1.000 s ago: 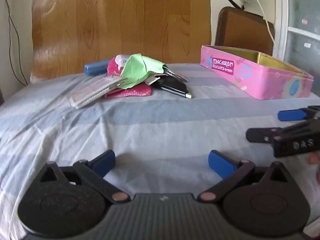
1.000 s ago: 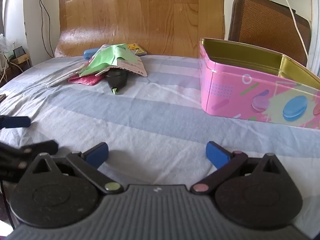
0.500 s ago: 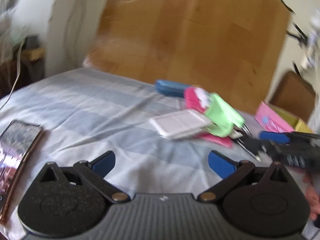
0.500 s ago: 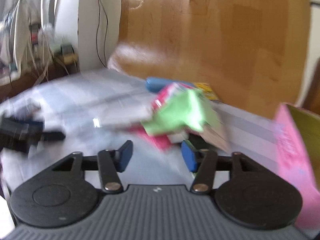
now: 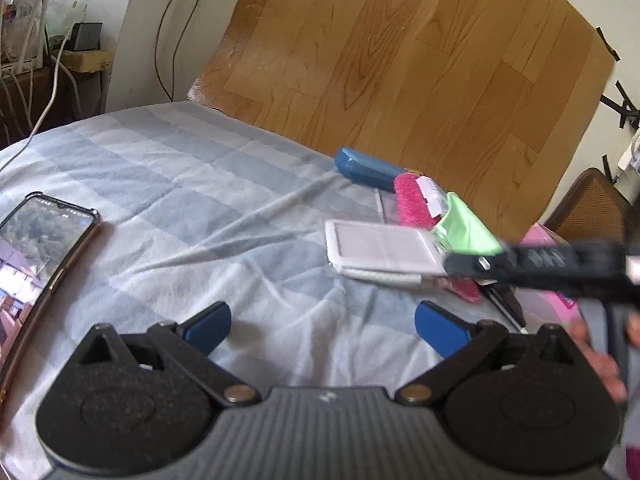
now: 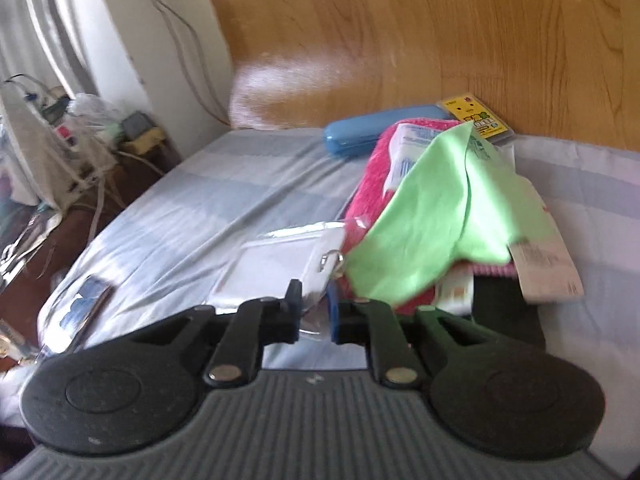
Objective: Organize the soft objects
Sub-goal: 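Carry the clear case with the right gripper into the pink tin, release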
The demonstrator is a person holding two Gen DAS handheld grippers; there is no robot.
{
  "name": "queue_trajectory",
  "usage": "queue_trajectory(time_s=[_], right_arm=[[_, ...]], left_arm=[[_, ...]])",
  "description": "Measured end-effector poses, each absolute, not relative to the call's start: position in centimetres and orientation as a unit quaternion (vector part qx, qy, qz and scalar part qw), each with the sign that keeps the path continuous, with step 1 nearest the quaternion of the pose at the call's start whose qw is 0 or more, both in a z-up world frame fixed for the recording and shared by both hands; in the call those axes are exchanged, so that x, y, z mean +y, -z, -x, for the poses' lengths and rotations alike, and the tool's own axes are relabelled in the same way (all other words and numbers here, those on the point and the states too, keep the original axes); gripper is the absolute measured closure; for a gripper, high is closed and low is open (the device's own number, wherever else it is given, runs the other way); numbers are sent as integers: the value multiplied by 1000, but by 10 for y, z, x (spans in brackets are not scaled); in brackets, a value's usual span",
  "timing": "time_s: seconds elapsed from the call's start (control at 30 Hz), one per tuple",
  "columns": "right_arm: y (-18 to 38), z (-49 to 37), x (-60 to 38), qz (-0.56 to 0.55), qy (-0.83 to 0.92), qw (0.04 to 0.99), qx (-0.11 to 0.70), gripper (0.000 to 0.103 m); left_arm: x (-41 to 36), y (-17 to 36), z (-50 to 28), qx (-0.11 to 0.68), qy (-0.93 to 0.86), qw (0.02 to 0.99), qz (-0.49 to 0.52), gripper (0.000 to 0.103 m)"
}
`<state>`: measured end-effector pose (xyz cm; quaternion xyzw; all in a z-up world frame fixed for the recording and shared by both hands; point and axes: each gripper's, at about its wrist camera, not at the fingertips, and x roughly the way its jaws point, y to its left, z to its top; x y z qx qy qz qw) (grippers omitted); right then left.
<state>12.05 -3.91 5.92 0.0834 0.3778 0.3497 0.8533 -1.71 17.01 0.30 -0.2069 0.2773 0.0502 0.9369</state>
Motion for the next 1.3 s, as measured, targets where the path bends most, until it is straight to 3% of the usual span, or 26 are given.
queue_trajectory(time_s=[0.1,0.33,0.67,0.73,0.77,0.8,0.97,1.07,1.3], right_arm=[[-61,-89,-63,-87,-363,849,374,88],[-49,-34,-140,-110,-334,860,369,89],[-36,21,-227,-131,-250,897,341,87],[-34,28,-234,-123,-240,904,332,77],[-32,32,-235,-116,-237,907,328,54],[-31,33,-234,-107,-236,911,322,43],[-17,45,-214,-34,-258,918,299,42],[-13,49,-193,31,-233,932,274,47],[-32,50,-210,41,-207,958,193,56]], left_arm=[[167,-4,16,278,-31,937,212,2],[128,-8,2,298,70,928,210,16],[4,-2,-26,369,210,896,130,27],[-14,-2,-22,373,227,892,116,28],[-22,-3,-20,373,230,893,104,28],[-29,-3,-18,373,230,894,94,28],[-46,-3,-7,371,230,897,74,33],[-52,-4,-3,369,225,899,67,33],[-58,-39,-5,322,229,916,71,33]])
